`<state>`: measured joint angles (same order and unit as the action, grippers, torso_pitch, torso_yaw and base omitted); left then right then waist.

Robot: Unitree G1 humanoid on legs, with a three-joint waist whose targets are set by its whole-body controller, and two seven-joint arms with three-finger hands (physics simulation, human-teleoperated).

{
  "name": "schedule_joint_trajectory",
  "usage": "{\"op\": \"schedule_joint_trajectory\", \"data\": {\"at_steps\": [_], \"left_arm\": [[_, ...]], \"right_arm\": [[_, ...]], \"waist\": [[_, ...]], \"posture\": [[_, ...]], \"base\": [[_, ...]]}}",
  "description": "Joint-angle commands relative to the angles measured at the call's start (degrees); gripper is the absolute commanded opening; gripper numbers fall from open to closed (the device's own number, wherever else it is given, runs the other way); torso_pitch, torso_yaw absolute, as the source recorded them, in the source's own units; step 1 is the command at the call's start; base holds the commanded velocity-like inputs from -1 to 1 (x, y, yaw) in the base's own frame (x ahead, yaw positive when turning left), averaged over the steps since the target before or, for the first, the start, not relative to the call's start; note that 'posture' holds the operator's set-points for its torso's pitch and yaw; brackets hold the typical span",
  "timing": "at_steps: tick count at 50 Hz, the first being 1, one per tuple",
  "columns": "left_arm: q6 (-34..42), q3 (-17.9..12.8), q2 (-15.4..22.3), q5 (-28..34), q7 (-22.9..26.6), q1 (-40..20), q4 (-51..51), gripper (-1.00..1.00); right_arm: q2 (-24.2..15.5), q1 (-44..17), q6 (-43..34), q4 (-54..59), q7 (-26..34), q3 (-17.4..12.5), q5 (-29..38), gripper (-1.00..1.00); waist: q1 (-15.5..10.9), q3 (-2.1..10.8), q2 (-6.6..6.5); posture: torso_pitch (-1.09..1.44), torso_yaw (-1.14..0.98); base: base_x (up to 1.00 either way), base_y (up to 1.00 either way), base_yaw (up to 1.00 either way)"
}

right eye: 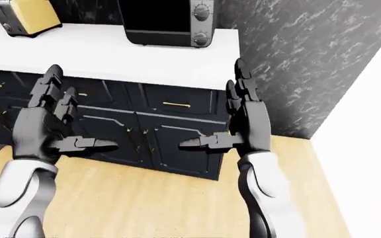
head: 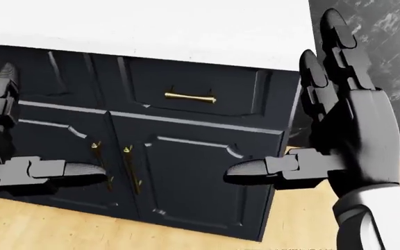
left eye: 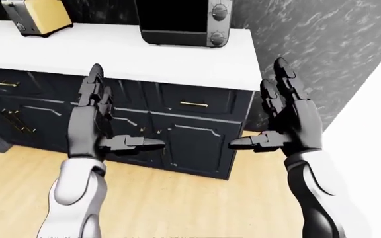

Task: Open the toaster oven door.

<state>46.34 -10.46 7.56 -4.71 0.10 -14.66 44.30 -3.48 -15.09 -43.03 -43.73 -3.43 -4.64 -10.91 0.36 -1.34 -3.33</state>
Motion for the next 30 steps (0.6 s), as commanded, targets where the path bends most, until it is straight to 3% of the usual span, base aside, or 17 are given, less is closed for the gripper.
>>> {"op": "schedule_joint_trajectory", "data": {"at_steps": [1,2,4,5,12,14,16,18,19,20,26,28,30], "left_arm": [[-1.3,0.5,0.2,-0.4,0.3,-1.2,1.0,1.0],[-1.6,0.4,0.2,-0.3,0.4,-1.1,0.7,1.0],[-1.7,0.5,0.2,-0.3,0.4,-0.9,0.7,1.0],[-1.6,0.5,0.2,-0.2,0.4,-0.9,0.9,1.0],[-2.0,0.7,0.1,-0.1,0.5,-0.8,0.3,1.0],[-1.5,1.0,0.2,0.1,0.5,-1.7,0.1,1.0],[-2.4,1.0,0.1,0.2,0.6,-1.6,-0.9,1.0],[-2.5,1.1,0.0,0.2,0.5,-1.6,-1.1,1.0],[-2.5,1.3,0.0,0.3,0.5,-1.6,-1.1,1.0],[-2.5,1.4,0.0,0.4,0.5,-1.6,-1.1,1.0],[-2.5,1.6,-0.3,0.7,0.6,-1.2,-0.8,1.0],[-2.6,1.4,-0.2,0.7,0.7,-1.2,-0.9,1.0],[-2.6,1.3,-0.2,0.7,0.8,-1.1,-0.8,1.0]], "right_arm": [[-0.4,-1.1,1.3,-2.5,-0.9,-1.4,-0.7,1.0],[-0.5,-1.1,1.5,-2.6,-1.1,-1.5,-1.0,1.0],[-0.7,-0.8,1.9,-2.7,-1.2,-1.4,-1.3,1.0],[-0.7,-0.7,2.0,-2.9,-1.1,-1.4,-1.6,1.0],[-1.1,-0.5,3.0,-2.4,-1.3,-2.2,-2.3,1.0],[-1.3,-0.7,3.1,-2.2,-1.5,-2.4,-2.5,1.0],[-1.6,-0.8,3.3,-2.1,-1.7,-3.0,-3.0,1.0],[-1.7,-0.7,3.5,-2.0,-1.8,-3.1,-3.2,1.0],[-1.8,-0.6,3.6,-2.0,-1.8,-3.1,-3.2,1.0],[-1.9,-0.5,3.6,-2.2,-1.8,-3.1,-3.3,1.0],[-2.0,0.1,3.9,-2.4,-1.7,-3.4,-3.9,1.0],[-2.1,0.0,3.7,-2.6,-1.8,-3.7,-4.2,1.0],[-2.3,-0.2,3.3,-3.1,-1.9,-3.9,-4.6,1.0]], "waist": [[1.4,1.53,-0.49],[1.0,0.34,0.57],[0.8,1.1,0.1],[0.5,0.62,0.14],[-0.6,-0.17,2.55],[-0.9,-0.11,3.98],[-1.2,0.58,6.82],[-0.6,0.15,5.85],[-0.9,-0.16,6.42],[-0.5,-0.11,6.18],[-0.4,-0.89,3.32],[0.0,-0.95,1.42],[0.1,0.31,-2.1]], "posture": [[0.0,0.0],[0.0,0.0],[0.0,0.0],[0.0,0.0],[0.0,0.0],[0.0,0.0],[0.0,0.0],[0.0,0.0],[0.0,0.0],[0.0,0.0],[0.0,0.0],[0.0,0.0],[0.0,0.0]], "base": [[0.0,0.0,0.0],[0.0,0.0,0.0],[0.04,0.0,0.0],[0.13,0.0,0.0],[0.15,0.0,0.0],[0.16,0.0,0.0],[0.15,0.0,0.0],[0.15,0.0,0.0],[0.15,0.0,0.0],[0.15,0.0,0.0],[0.16,0.0,0.0],[0.22,0.0,0.0],[0.27,0.0,0.0]]}}
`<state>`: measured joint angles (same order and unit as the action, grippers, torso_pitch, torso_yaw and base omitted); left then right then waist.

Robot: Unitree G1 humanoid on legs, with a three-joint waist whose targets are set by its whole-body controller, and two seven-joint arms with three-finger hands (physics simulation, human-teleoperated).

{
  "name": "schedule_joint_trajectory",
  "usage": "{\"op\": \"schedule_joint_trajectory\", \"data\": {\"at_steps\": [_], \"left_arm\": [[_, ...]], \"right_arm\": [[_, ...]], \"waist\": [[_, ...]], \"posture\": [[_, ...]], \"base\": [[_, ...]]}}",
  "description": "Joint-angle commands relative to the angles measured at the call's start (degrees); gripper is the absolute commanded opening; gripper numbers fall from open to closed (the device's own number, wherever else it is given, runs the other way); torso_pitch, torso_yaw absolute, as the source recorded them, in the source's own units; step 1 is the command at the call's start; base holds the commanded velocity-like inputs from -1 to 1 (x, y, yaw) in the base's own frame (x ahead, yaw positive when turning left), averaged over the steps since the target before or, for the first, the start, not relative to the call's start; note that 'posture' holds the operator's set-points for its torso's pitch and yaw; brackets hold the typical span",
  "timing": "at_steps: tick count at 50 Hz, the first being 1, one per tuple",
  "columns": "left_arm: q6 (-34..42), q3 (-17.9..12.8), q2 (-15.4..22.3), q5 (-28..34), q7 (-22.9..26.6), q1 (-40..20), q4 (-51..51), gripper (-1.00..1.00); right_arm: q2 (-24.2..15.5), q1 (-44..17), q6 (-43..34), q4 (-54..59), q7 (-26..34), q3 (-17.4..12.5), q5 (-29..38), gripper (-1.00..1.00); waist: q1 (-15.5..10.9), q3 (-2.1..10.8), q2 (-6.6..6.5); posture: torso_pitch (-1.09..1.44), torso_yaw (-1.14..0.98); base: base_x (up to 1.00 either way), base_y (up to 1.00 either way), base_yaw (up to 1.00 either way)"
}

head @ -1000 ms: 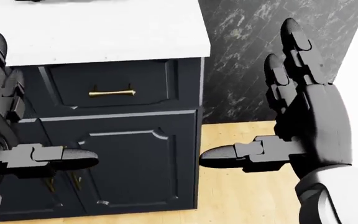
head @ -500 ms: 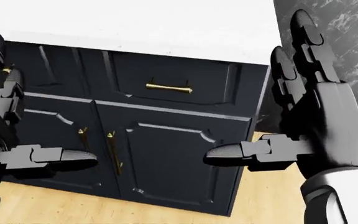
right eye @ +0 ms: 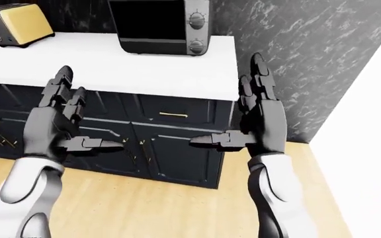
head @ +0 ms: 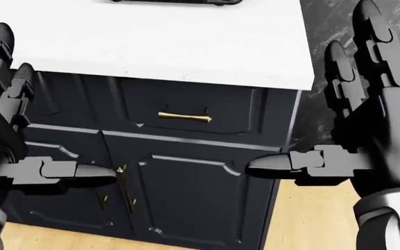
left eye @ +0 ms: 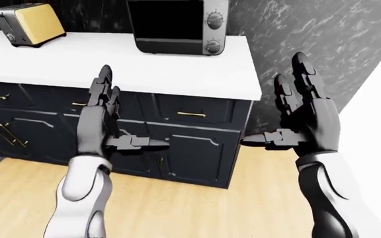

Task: Open the toaster oven door.

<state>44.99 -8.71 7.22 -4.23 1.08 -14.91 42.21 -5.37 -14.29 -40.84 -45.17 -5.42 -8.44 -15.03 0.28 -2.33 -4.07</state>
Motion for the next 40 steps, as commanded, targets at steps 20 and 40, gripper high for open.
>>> {"op": "schedule_joint_trajectory", "data": {"at_steps": [20,40], "left_arm": [[-1.3,-0.6,0.0,0.2,-0.1,-0.5,1.8,1.0],[-0.8,-1.4,0.5,-0.4,0.0,-0.7,2.2,1.0]], "right_arm": [[-0.5,-0.6,1.6,-2.0,0.1,0.2,-0.4,1.0],[-0.6,-1.0,0.7,-2.6,-0.2,-0.2,-0.4,1.0]], "waist": [[-0.3,0.62,6.43],[-2.1,0.86,4.82]], "posture": [[0.0,0.0],[0.0,0.0]], "base": [[0.43,0.0,0.0],[0.44,0.0,0.0]]}}
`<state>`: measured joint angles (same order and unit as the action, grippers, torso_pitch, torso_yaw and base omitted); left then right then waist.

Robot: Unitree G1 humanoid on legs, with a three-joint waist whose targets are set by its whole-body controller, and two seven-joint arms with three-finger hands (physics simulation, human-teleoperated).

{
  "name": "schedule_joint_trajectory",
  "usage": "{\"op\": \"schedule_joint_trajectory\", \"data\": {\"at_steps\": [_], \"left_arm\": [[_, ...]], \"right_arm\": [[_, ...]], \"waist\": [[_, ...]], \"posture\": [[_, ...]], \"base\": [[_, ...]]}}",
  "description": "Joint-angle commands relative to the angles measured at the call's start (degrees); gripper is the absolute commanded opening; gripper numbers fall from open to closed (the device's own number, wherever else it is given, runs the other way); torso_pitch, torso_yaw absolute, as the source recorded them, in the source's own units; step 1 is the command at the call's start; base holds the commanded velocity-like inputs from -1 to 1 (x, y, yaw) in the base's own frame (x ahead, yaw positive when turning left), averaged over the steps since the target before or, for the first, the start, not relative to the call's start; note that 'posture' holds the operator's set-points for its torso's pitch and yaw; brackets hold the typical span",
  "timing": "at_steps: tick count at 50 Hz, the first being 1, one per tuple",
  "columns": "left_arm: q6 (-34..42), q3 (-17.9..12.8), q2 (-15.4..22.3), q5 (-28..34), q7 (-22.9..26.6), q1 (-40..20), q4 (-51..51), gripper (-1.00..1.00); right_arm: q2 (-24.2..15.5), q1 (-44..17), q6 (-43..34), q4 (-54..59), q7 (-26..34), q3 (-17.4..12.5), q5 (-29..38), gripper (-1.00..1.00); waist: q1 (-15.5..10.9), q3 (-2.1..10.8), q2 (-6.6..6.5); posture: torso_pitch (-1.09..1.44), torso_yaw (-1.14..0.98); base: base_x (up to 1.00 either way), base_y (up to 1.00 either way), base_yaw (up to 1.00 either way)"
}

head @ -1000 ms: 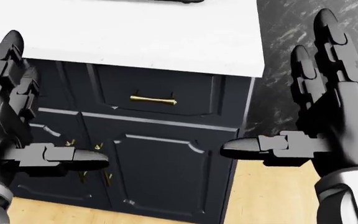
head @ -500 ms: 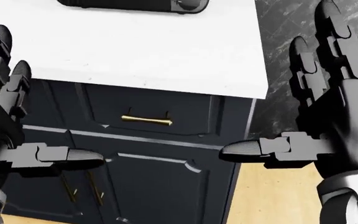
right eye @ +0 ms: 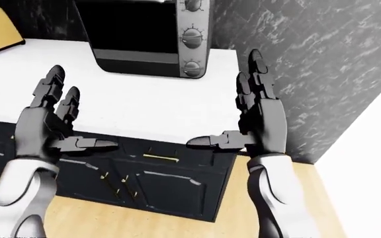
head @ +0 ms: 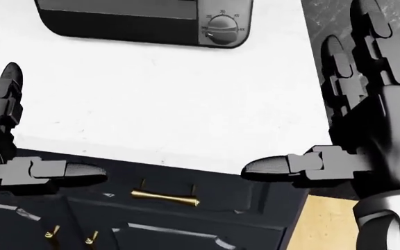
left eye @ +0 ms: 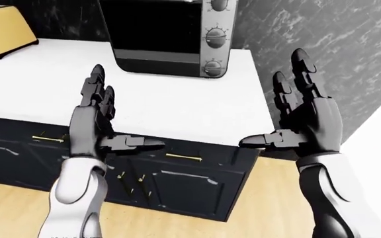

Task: Open the toaster oven door.

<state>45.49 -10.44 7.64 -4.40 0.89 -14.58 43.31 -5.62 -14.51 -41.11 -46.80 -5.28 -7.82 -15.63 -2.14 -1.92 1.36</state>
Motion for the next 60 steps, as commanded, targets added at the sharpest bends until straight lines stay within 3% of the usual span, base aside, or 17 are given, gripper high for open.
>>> {"op": "schedule_joint_trajectory", "data": {"at_steps": [1,2,3,4,6,11,12,15,16,17,20,25,28,29,34,46,60], "left_arm": [[-1.2,0.3,0.1,-0.3,0.1,-1.0,1.2,1.0],[-1.3,0.4,0.1,-0.3,0.1,-0.9,1.1,1.0],[-1.4,0.5,0.1,-0.2,0.0,-1.0,1.1,1.0],[-1.3,0.6,0.1,-0.1,0.0,-1.0,1.2,1.0],[-1.3,0.6,0.1,-0.1,0.0,-1.0,1.2,1.0],[-0.7,0.5,0.1,-0.2,0.0,-0.9,1.9,1.0],[-0.5,0.4,0.1,-0.3,0.0,-1.1,2.0,1.0],[-1.3,0.8,-0.1,-0.1,0.0,-0.7,1.5,1.0],[-1.5,1.0,-0.2,0.0,0.0,-0.6,1.4,1.0],[-1.5,1.0,-0.2,0.1,0.0,-0.5,1.4,1.0],[-1.3,0.8,-0.1,0.2,0.1,-0.9,1.3,1.0],[-3.6,1.0,0.3,1.1,0.6,-0.9,1.5,1.0],[-7.4,0.9,0.2,3.0,-0.4,-0.5,0.1,1.0],[-6.3,0.8,0.0,2.5,0.0,-0.4,0.6,1.0],[-7.4,0.1,-0.3,1.4,2.5,1.0,1.4,1.0],[-7.5,1.3,-0.3,4.2,3.8,1.8,1.5,1.0],[-9.3,1.4,-0.6,3.9,4.0,1.1,-0.9,1.0]], "right_arm": [[-0.4,-0.7,1.1,-0.9,-0.4,-0.9,0.2,1.0],[-0.4,-0.6,1.3,-0.7,-0.4,-0.9,0.3,1.0],[-0.4,-0.6,1.4,-0.6,-0.4,-1.0,0.2,1.0],[-0.5,-0.6,1.3,-0.7,-0.4,-1.1,0.2,1.0],[-0.5,-0.6,1.5,-0.7,-0.5,-1.3,0.0,1.0],[-0.6,-0.5,1.3,-1.4,-1.1,-1.6,-0.2,1.0],[-0.5,-0.3,1.4,-1.4,-1.1,-1.7,-0.3,1.0],[-0.7,-0.1,1.7,-1.0,-1.1,-1.8,-0.2,1.0],[-0.7,0.0,1.7,-1.1,-1.1,-1.9,-0.3,1.0],[-0.8,0.0,1.6,-1.1,-1.2,-1.9,-0.3,1.0],[-0.8,0.4,2.0,-1.0,-1.1,-2.2,-0.2,1.0],[-1.2,0.0,2.0,-1.2,-1.5,-2.9,-0.3,1.0],[-1.4,-0.1,1.8,-1.5,-1.8,-3.3,-0.7,1.0],[-1.5,-0.1,1.7,-1.4,-2.0,-3.3,-0.7,1.0],[-1.5,0.1,1.9,-1.5,-2.1,-3.2,-0.3,1.0],[-1.7,-0.1,1.8,-1.6,-2.4,-3.3,-0.3,1.0],[-1.2,1.5,4.5,-0.3,-1.0,-3.5,0.9,1.0]], "waist": [[0.3,0.89,0.62],[0.5,1.76,2.61],[1.2,0.7,1.21],[0.9,-0.24,2.06],[1.8,-0.04,1.98],[2.2,0.89,0.38],[2.3,0.29,0.39],[2.2,0.97,-3.06],[2.8,1.39,-2.78],[2.5,0.77,-2.11],[2.1,0.69,-3.46],[1.8,-0.51,-1.87],[1.1,0.24,1.8],[1.2,-0.17,0.03],[1.8,1.43,-1.29],[1.8,4.1,-1.1],[1.8,9.87,-1.15]], "posture": [[0.0,0.0],[0.0,0.0],[0.0,0.0],[0.0,0.0],[0.0,0.0],[0.0,0.0],[0.0,0.0],[0.0,0.0],[0.0,0.0],[0.0,0.0],[0.0,0.0],[0.0,0.0],[0.0,0.0],[0.0,0.0],[0.0,0.0],[-0.08,0.0],[-0.22,0.0]], "base": [[0.43,0.0,0.0],[0.45,0.0,0.0],[0.44,0.0,0.0],[0.45,0.0,0.0],[0.45,0.0,0.0],[0.19,0.0,0.0],[0.0,0.0,0.0],[0.0,0.0,0.0],[0.0,0.0,0.0],[0.0,0.0,0.0],[0.0,0.0,0.0],[0.0,0.0,0.0],[0.0,0.0,0.0],[0.0,0.0,0.0],[0.0,0.0,0.0],[0.0,0.0,0.0],[0.0,0.0,0.0]]}}
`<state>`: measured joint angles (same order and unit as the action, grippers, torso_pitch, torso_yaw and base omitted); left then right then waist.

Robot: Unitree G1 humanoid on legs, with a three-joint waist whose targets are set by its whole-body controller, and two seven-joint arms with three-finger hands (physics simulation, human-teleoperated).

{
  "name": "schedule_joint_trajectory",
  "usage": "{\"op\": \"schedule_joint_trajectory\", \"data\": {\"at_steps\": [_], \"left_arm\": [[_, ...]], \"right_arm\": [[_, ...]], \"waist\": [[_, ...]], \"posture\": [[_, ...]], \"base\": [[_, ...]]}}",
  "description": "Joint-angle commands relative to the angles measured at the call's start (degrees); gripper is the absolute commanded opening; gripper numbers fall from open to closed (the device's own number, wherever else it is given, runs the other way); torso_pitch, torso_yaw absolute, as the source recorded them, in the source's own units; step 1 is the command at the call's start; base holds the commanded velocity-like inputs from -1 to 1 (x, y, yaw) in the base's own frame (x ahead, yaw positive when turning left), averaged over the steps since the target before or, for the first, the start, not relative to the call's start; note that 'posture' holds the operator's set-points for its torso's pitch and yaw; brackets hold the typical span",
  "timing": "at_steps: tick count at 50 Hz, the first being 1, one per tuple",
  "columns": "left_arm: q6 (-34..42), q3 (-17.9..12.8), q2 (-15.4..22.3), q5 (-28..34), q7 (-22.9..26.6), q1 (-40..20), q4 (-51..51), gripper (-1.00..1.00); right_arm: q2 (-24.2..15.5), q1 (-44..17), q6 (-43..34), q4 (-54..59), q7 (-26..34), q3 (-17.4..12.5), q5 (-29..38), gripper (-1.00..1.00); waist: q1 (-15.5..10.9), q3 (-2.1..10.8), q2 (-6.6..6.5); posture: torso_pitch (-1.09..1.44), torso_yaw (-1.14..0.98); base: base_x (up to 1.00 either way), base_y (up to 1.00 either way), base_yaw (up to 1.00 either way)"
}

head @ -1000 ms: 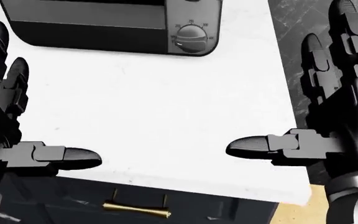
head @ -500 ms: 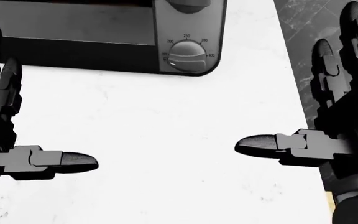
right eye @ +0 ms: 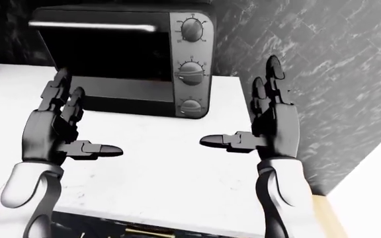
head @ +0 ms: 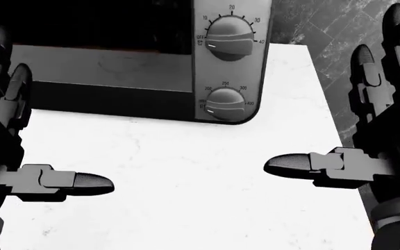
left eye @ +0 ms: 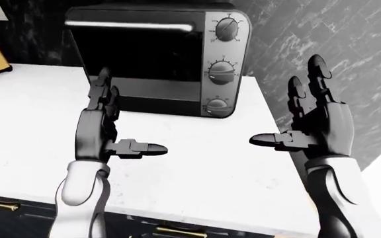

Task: Open the toaster oven door.

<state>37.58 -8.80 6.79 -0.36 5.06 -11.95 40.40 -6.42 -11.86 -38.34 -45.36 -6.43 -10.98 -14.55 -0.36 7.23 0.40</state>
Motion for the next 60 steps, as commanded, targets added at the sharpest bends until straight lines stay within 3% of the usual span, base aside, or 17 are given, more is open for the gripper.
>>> {"op": "schedule_joint_trajectory", "data": {"at_steps": [1,11,20,31,39,43,47,54,57,59,60], "left_arm": [[-1.3,-0.2,0.3,-0.1,-0.3,-1.8,1.9,1.0],[-1.4,0.6,-0.1,-0.2,-0.5,-1.6,2.5,1.0],[-1.3,0.9,-0.3,-0.2,-0.4,-1.9,2.7,1.0],[-1.9,0.8,-0.1,0.0,-0.5,-2.1,1.7,1.0],[-3.1,1.5,-0.3,0.1,0.0,-2.2,0.5,1.0],[-2.5,1.6,0.4,0.8,0.3,-3.8,-0.1,1.0],[0.5,0.8,3.0,2.1,1.2,-10.3,-2.1,1.0],[-4.1,2.9,7.3,11.6,3.9,-20.8,-15.1,1.0],[-10.9,5.3,8.7,20.6,5.2,-24.1,-24.2,1.0],[-18.7,6.2,10.1,30.8,3.3,-25.7,-30.0,1.0],[-20.1,5.7,9.4,32.7,3.8,-27.4,-32.5,1.0]], "right_arm": [[-0.4,-1.2,1.5,-1.9,0.0,-0.4,-0.2,1.0],[0.0,0.4,2.9,-1.8,0.5,-0.3,0.1,1.0],[-0.1,0.4,2.5,-2.1,0.4,-0.5,0.2,1.0],[0.0,0.6,2.7,-2.0,0.5,-0.5,0.3,1.0],[-0.1,0.7,2.4,-2.6,0.4,-1.0,-0.1,1.0],[-0.1,0.8,2.3,-2.9,0.3,-1.0,-0.3,1.0],[-0.1,0.8,2.5,-2.7,0.3,-1.0,-0.2,1.0],[0.1,1.0,2.7,-2.5,0.4,-0.7,0.0,1.0],[0.1,0.9,2.6,-2.4,0.3,-0.7,0.0,1.0],[0.1,0.9,2.4,-2.6,0.2,-0.8,-0.1,1.0],[0.1,0.8,2.1,-2.8,0.2,-0.7,-0.2,1.0]], "waist": [[0.0,1.21,-0.17],[-0.1,6.74,-0.25],[-0.4,9.78,-0.07],[-0.8,10.32,-0.05],[-1.0,11.76,-0.06],[-1.2,12.66,-0.06],[-1.3,13.06,-0.01],[-1.4,13.24,0.09],[-1.5,13.36,0.15],[-1.4,13.38,0.24],[-1.4,13.38,0.27]], "posture": [[-0.23,0.0],[-0.33,0.0],[-0.42,0.0],[-0.43,0.0],[-0.51,0.0],[-0.54,0.0],[-0.54,0.0],[-0.54,0.0],[-0.54,0.0],[-0.54,0.0],[-0.54,0.0]], "base": [[0.0,0.0,0.0],[0.0,0.0,0.0],[0.0,0.0,0.0],[0.0,0.0,0.0],[0.0,0.0,0.0],[0.0,0.0,0.0],[0.0,0.0,0.0],[0.0,0.0,0.0],[0.0,0.0,0.0],[0.0,0.0,0.0],[0.0,0.0,0.0]]}}
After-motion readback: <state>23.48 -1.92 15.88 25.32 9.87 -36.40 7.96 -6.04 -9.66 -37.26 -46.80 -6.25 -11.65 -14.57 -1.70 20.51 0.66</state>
